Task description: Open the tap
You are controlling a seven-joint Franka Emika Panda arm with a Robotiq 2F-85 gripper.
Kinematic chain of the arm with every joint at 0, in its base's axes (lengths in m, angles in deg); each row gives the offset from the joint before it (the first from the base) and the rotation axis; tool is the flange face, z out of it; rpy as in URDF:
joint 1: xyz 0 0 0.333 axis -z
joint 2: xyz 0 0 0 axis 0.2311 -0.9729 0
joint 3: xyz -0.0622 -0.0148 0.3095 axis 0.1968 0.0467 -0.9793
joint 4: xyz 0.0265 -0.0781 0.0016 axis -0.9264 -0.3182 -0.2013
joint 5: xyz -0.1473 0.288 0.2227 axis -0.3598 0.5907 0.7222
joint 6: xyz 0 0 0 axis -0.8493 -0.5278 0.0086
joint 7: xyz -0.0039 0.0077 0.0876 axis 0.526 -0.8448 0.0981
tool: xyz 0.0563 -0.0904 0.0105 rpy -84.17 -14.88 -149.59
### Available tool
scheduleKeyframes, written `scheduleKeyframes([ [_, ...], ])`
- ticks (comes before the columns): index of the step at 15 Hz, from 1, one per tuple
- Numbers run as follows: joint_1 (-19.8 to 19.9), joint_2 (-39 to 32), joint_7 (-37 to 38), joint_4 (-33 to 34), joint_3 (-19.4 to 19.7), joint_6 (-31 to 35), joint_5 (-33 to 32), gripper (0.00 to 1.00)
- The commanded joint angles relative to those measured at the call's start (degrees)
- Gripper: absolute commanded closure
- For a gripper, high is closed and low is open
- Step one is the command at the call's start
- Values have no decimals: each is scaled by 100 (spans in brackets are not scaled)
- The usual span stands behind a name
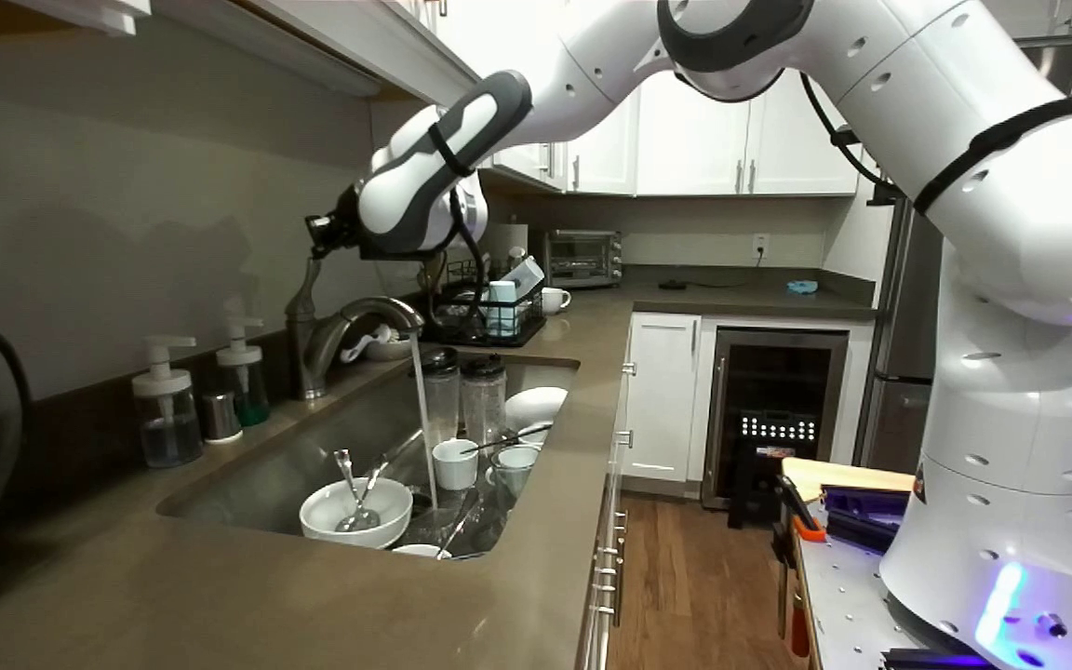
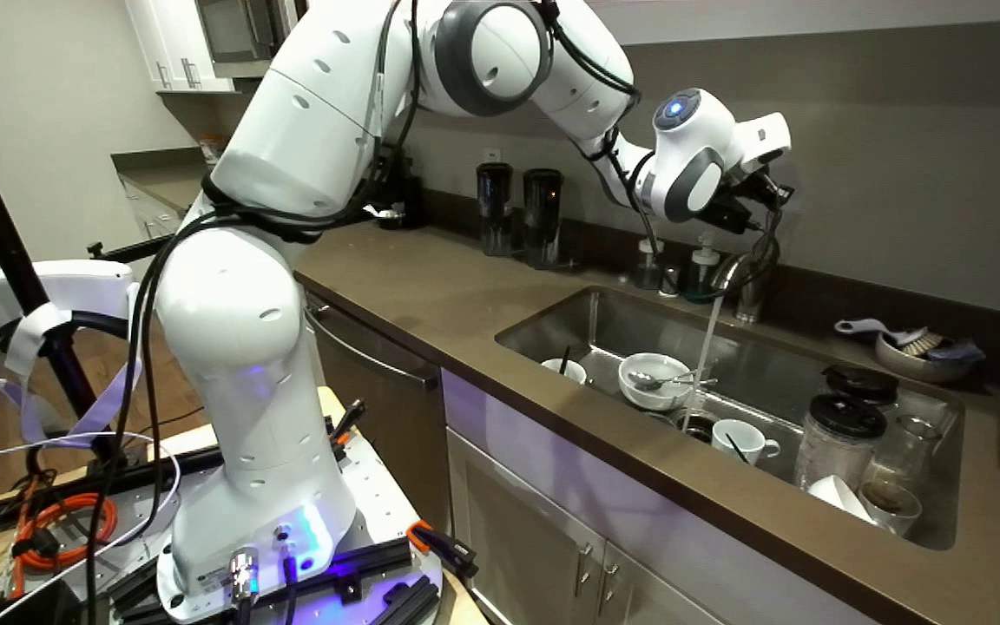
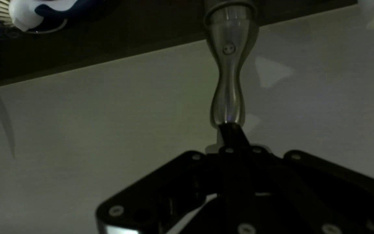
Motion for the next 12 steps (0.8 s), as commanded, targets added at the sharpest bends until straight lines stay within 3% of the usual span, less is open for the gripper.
scheduleKeyframes([
  [1,-221,-185,32,310,341,168,29,97],
  [7,-1086,-170,140,296,1673,-210,91,97],
  [10,-1265,-31,155,194,1883,-662,40,97],
  [12,-1255,95,124,126,1806,-969,13,97],
])
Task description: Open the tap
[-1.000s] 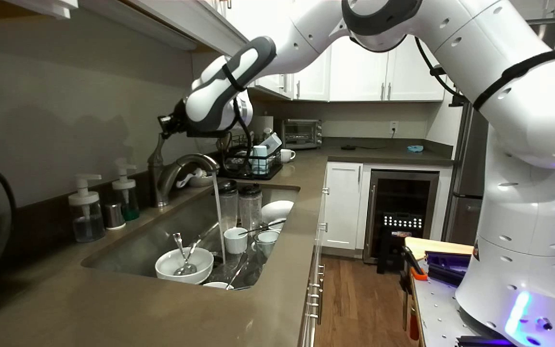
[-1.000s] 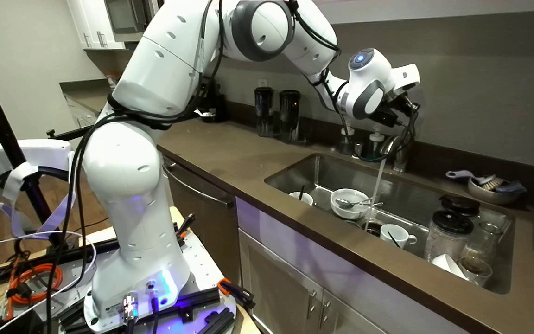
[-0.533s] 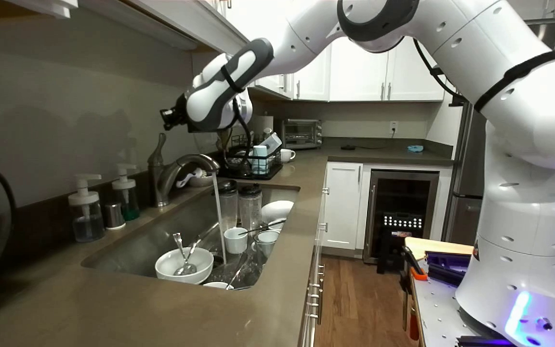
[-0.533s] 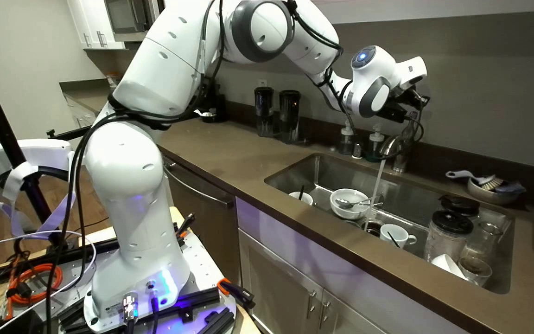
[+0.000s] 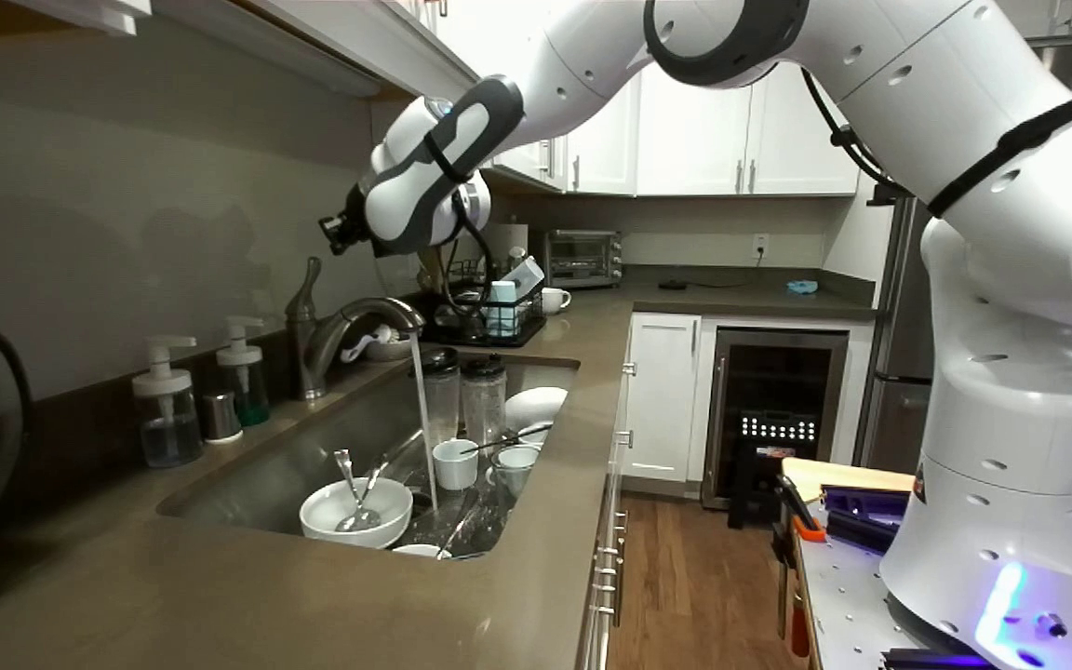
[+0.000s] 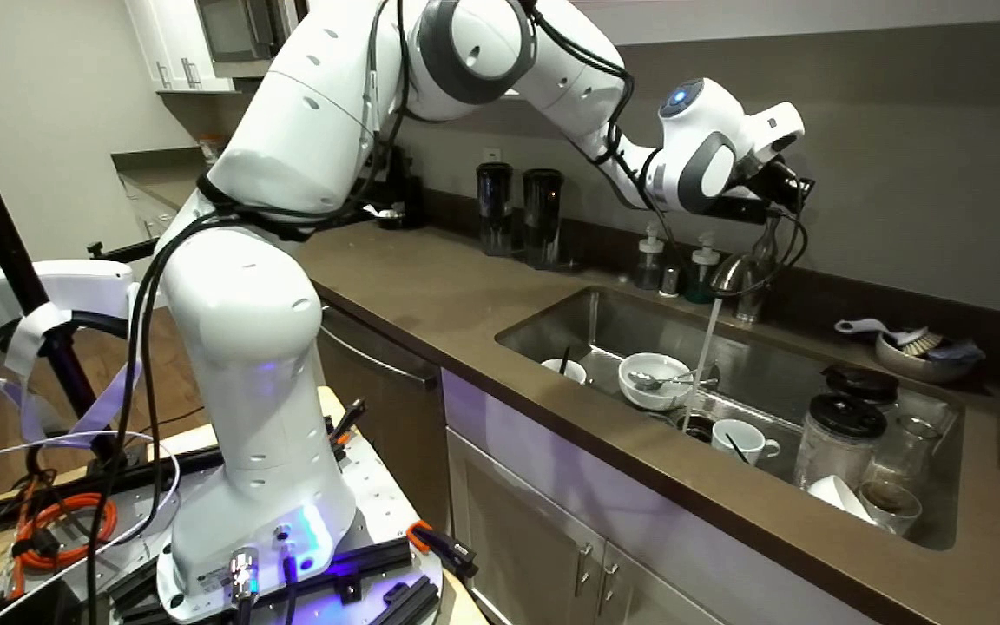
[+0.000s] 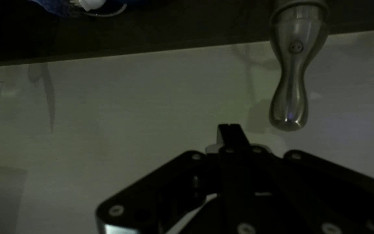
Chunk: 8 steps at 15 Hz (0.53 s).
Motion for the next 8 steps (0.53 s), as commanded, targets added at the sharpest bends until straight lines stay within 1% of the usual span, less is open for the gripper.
scheduleKeyframes([
  [1,-118,245,41,-97,60,-566,10,97],
  [3,-81,331,22,-143,-24,-665,29,97],
  [4,-106,368,38,-189,7,-643,25,97],
  [6,-84,441,42,-303,-24,-460,49,97],
  [7,-128,452,91,-361,46,-362,48,97],
  [8,-113,483,104,-428,28,-283,60,97],
])
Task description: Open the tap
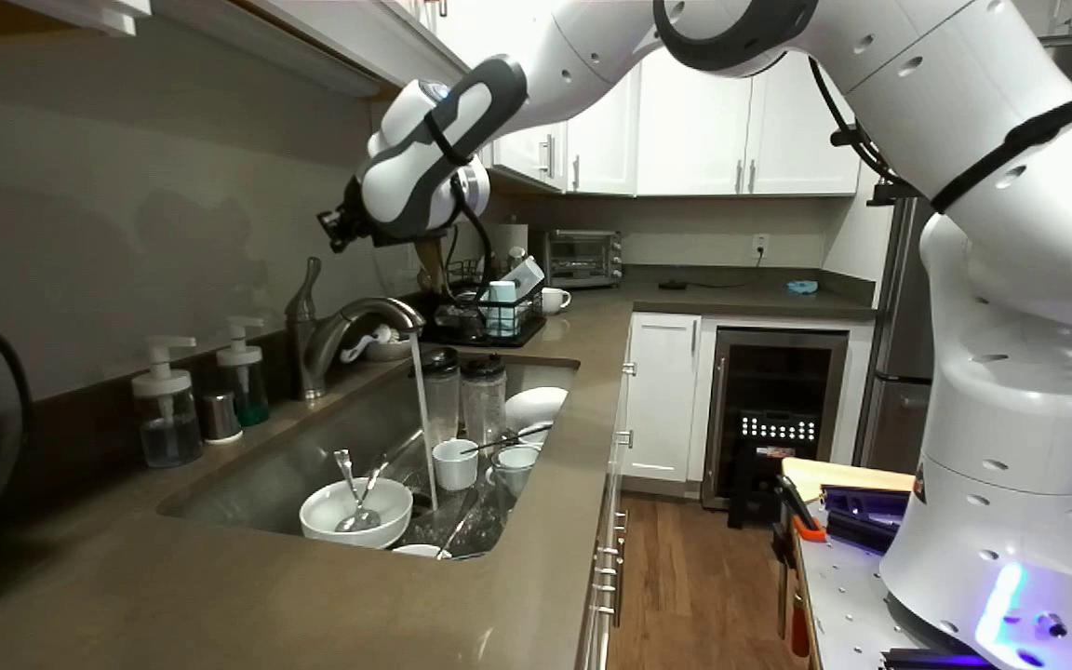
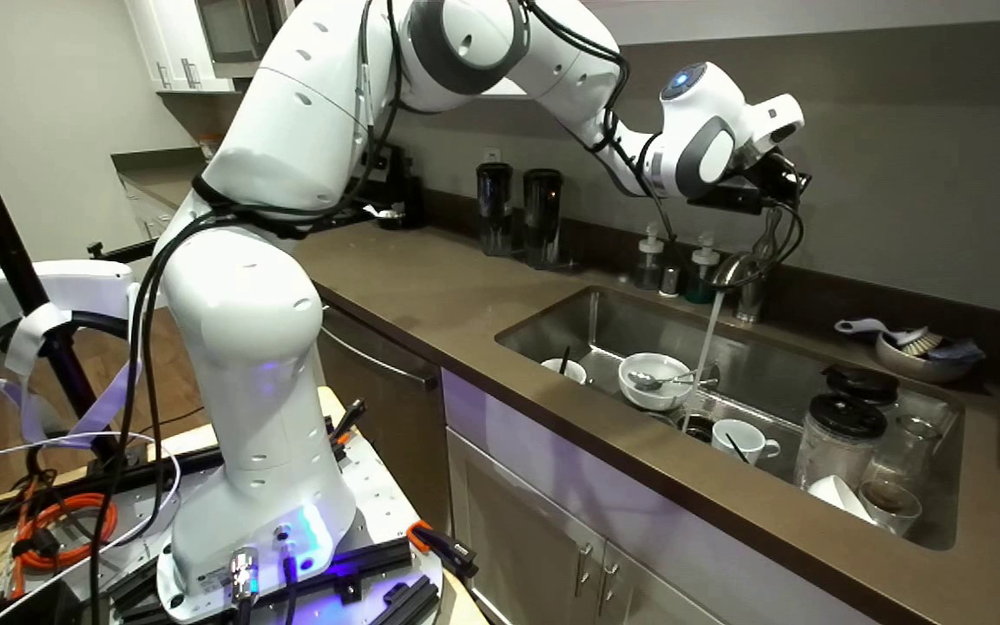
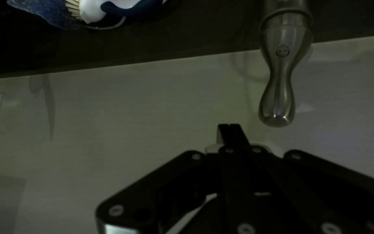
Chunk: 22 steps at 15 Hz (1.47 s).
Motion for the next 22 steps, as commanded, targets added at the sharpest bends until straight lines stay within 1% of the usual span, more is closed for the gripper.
scheduleKeyframes([
  [1,-50,303,107,-461,18,247,69,97],
  [4,-62,442,187,-835,34,613,76,97],
  [9,-112,861,252,-1724,84,1170,55,97],
  [12,-269,1257,225,-2244,291,1099,30,97],
  [14,-482,1544,191,-2540,554,955,5,97],
  [16,-835,1795,169,-2781,994,789,-12,97],
  [19,-1422,2197,186,-3060,1650,310,-134,97],
  [22,-2113,2555,346,-3183,2405,-320,-447,97],
])
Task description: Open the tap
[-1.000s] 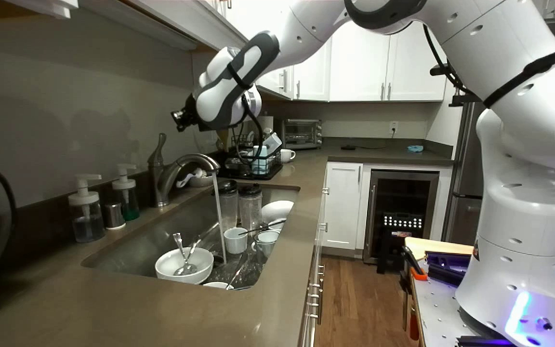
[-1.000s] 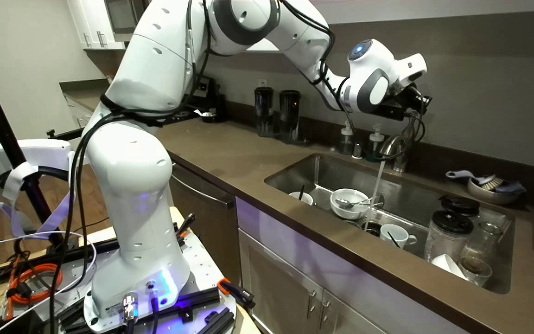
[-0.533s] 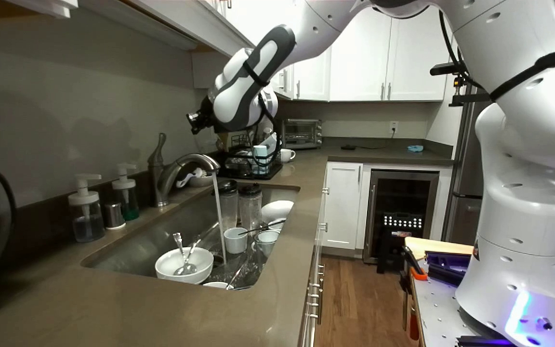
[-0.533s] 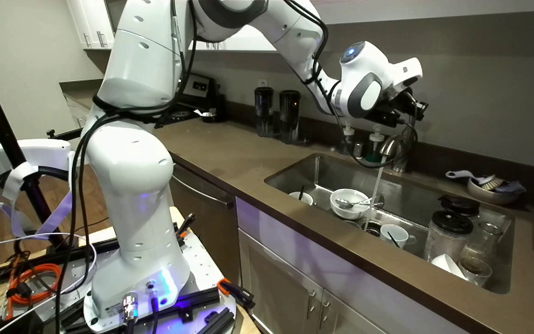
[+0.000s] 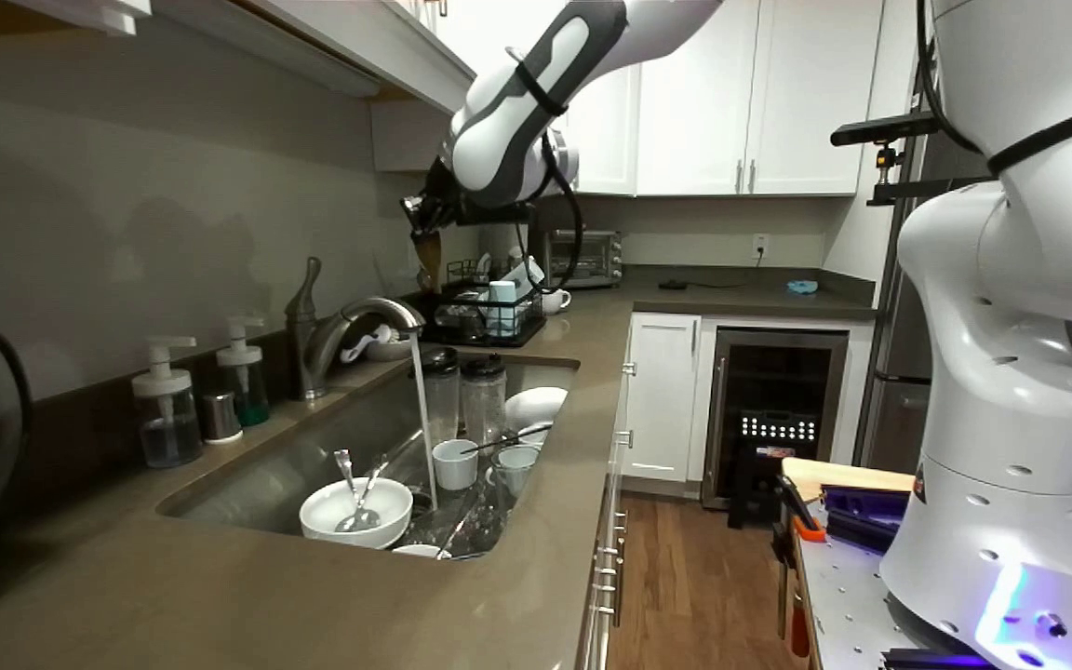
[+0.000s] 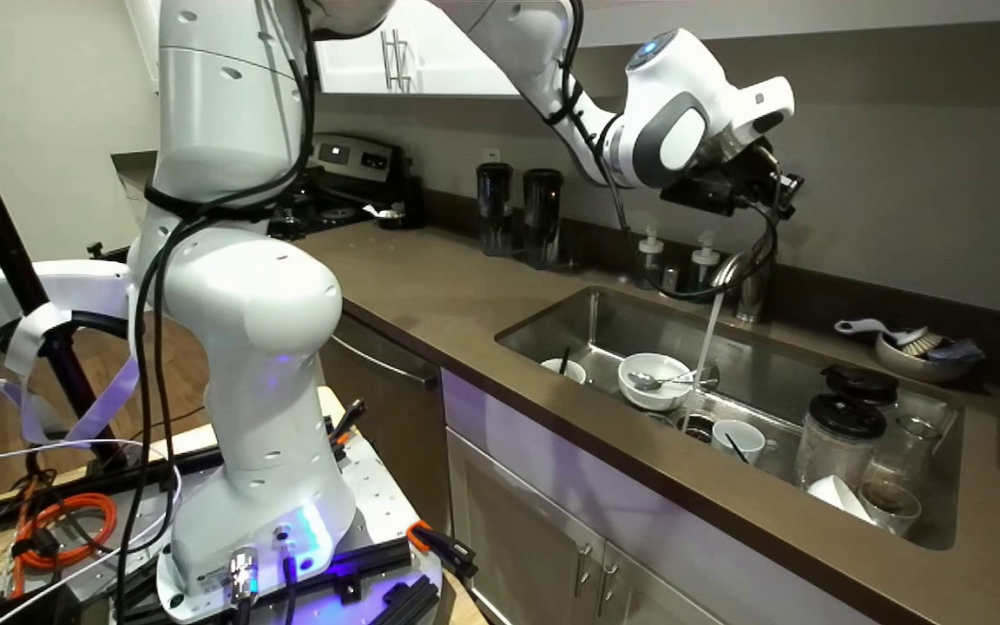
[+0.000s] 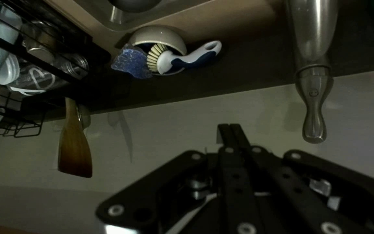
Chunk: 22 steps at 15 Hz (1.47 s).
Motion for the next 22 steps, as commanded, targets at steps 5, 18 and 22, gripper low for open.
scheduleKeyframes([
  [5,-1520,1000,808,-278,1526,-1786,-1509,97],
  [18,375,2668,1355,-568,-1192,-4419,-2268,97],
  [22,1521,3005,1270,-925,-2400,-4552,-1878,97],
])
